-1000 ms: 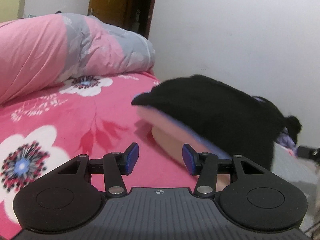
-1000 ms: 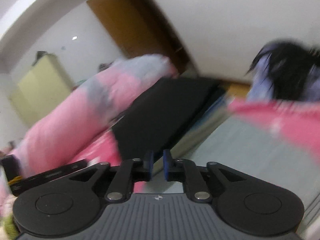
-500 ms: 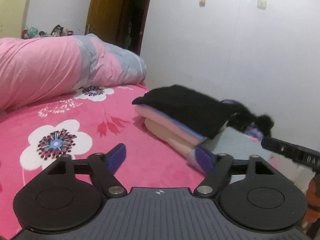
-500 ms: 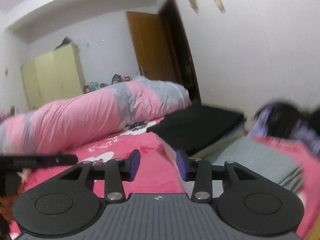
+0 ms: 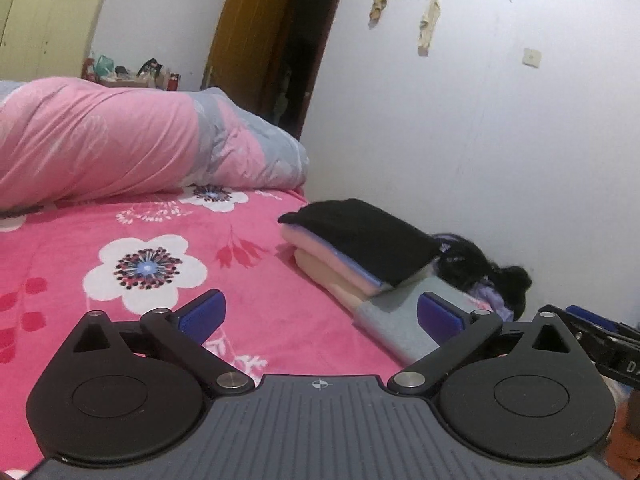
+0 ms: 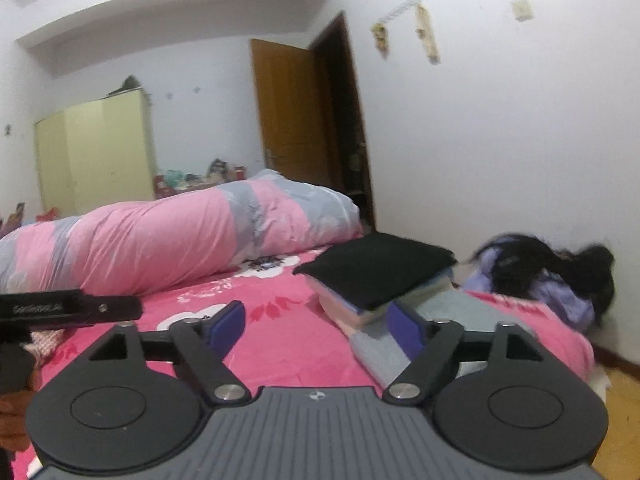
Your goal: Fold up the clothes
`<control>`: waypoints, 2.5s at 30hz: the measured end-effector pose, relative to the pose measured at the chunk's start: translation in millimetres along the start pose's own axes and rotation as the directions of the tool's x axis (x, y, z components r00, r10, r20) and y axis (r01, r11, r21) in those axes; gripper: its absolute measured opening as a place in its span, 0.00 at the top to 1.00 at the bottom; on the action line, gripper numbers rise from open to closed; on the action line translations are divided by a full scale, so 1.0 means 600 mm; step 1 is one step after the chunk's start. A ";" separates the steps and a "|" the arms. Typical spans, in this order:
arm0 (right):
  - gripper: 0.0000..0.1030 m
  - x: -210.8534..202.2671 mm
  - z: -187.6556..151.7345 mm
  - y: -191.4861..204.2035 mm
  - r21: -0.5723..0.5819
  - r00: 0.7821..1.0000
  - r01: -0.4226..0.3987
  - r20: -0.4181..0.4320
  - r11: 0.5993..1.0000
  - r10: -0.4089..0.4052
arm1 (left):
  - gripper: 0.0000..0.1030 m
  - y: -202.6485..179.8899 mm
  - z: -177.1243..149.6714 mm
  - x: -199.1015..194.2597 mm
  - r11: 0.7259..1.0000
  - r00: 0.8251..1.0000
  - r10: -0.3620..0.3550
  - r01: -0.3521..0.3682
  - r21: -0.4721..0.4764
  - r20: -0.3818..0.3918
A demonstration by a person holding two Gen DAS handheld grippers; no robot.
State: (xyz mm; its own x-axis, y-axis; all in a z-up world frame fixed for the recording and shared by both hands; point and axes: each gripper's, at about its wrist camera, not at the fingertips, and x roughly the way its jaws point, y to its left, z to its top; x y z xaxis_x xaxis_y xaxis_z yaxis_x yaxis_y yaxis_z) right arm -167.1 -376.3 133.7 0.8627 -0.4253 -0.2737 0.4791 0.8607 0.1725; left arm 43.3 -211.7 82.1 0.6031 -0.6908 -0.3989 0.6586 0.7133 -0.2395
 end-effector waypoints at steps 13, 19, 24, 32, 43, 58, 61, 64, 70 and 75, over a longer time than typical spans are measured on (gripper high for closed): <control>0.00 0.004 -0.037 0.042 -0.007 0.990 0.116 -0.083 0.993 -0.116 | 0.00 0.020 -0.028 -0.042 0.996 0.995 0.085 -0.087 -0.035 -0.059; 0.00 0.016 -0.045 0.055 -0.019 0.986 0.137 -0.097 0.990 -0.138 | 0.00 0.018 -0.030 -0.041 0.992 0.991 0.121 -0.122 -0.009 -0.056; 0.00 0.026 -0.048 0.061 -0.027 0.982 0.158 -0.105 0.987 -0.160 | 0.00 0.022 -0.031 -0.033 0.991 0.989 0.130 -0.131 -0.016 -0.068; 0.00 0.039 -0.055 0.064 -0.024 0.974 0.194 -0.119 0.981 -0.195 | 0.00 0.021 -0.036 -0.026 0.989 0.986 0.147 -0.146 0.021 -0.076; 0.00 0.037 -0.071 0.085 -0.114 0.958 0.263 -0.091 0.958 -0.273 | 0.00 -0.010 -0.058 -0.019 0.991 0.986 0.128 -0.122 0.061 -0.108; 0.00 0.036 -0.076 0.053 -0.072 0.952 0.270 -0.128 0.960 -0.278 | 0.00 -0.047 -0.064 -0.005 0.984 0.981 0.157 -0.145 0.107 -0.117; 0.00 0.032 -0.073 0.049 -0.068 0.952 0.272 -0.122 0.960 -0.279 | 0.00 -0.050 -0.064 -0.006 0.983 0.981 0.157 -0.144 0.114 -0.112; 0.00 0.032 -0.071 0.050 -0.074 0.953 0.273 -0.117 0.959 -0.280 | 0.00 -0.053 -0.063 -0.007 0.983 0.982 0.154 -0.141 0.119 -0.108; 0.00 0.034 -0.071 0.051 -0.085 0.954 0.269 -0.116 0.959 -0.277 | 0.00 -0.056 -0.061 -0.009 0.983 0.983 0.152 -0.140 0.118 -0.106; 0.00 0.034 -0.071 0.052 -0.090 0.954 0.267 -0.116 0.960 -0.276 | 0.00 -0.054 -0.060 -0.008 0.984 0.982 0.156 -0.145 0.108 -0.108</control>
State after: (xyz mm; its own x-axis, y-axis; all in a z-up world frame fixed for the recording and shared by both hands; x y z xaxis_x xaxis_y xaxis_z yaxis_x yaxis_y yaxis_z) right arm -141.2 -346.3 93.3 0.6720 -0.6108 -0.4187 0.6752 0.7376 0.0075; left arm 3.1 -227.1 60.0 0.6463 -0.5539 -0.5249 0.6091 0.7888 -0.0823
